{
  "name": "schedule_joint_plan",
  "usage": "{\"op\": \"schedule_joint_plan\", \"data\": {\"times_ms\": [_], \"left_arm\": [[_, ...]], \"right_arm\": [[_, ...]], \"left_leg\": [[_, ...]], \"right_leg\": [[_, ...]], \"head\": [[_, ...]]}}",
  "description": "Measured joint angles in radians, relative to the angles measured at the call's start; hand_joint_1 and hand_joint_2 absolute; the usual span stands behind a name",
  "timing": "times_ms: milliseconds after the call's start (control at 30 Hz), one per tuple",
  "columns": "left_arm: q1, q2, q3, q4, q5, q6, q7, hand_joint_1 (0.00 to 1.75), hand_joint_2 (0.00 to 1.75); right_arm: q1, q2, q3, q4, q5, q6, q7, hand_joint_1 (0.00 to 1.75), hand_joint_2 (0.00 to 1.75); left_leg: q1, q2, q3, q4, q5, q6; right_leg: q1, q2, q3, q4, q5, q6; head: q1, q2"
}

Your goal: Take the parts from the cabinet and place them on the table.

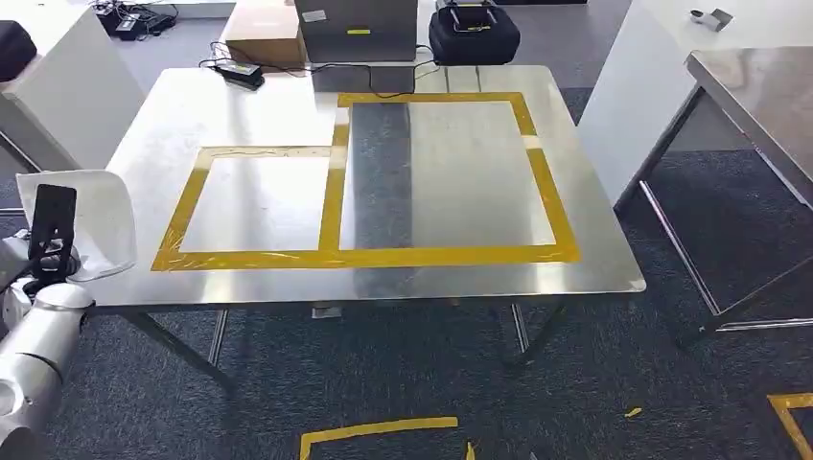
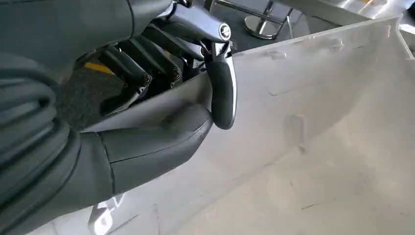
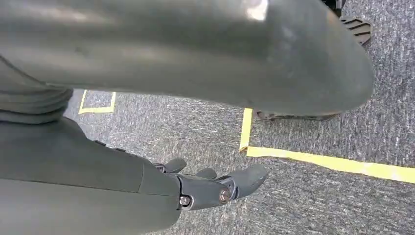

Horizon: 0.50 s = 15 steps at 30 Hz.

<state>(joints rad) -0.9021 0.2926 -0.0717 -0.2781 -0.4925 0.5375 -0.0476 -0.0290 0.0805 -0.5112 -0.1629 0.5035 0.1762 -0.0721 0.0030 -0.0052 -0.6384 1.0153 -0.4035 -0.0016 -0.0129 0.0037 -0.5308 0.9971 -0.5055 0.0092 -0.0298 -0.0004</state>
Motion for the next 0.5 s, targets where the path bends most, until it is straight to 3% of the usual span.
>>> {"op": "schedule_joint_plan", "data": {"times_ms": [200, 500], "left_arm": [[-0.043, -0.026, -0.019, 0.004, -0.018, 0.0, -0.024, 1.75, 1.75], [-0.062, -0.065, -0.021, 0.004, -0.01, -0.022, -0.115, 1.75, 1.75]], "right_arm": [[0.0, 0.0, -0.003, 0.0, -0.001, -0.002, 0.0, 0.0, 0.0], [-0.002, 0.0, -0.005, 0.0, 0.005, -0.01, -0.001, 0.0, 0.0]], "left_leg": [[0.0, 0.0, 0.0, 0.0, 0.0, 0.0], [0.0, 0.0, 0.0, 0.0, 0.0, 0.0]], "right_leg": [[0.0, 0.0, 0.0, 0.0, 0.0, 0.0], [0.0, 0.0, 0.0, 0.0, 0.0, 0.0]], "head": [[0.0, 0.0], [0.0, 0.0]]}}
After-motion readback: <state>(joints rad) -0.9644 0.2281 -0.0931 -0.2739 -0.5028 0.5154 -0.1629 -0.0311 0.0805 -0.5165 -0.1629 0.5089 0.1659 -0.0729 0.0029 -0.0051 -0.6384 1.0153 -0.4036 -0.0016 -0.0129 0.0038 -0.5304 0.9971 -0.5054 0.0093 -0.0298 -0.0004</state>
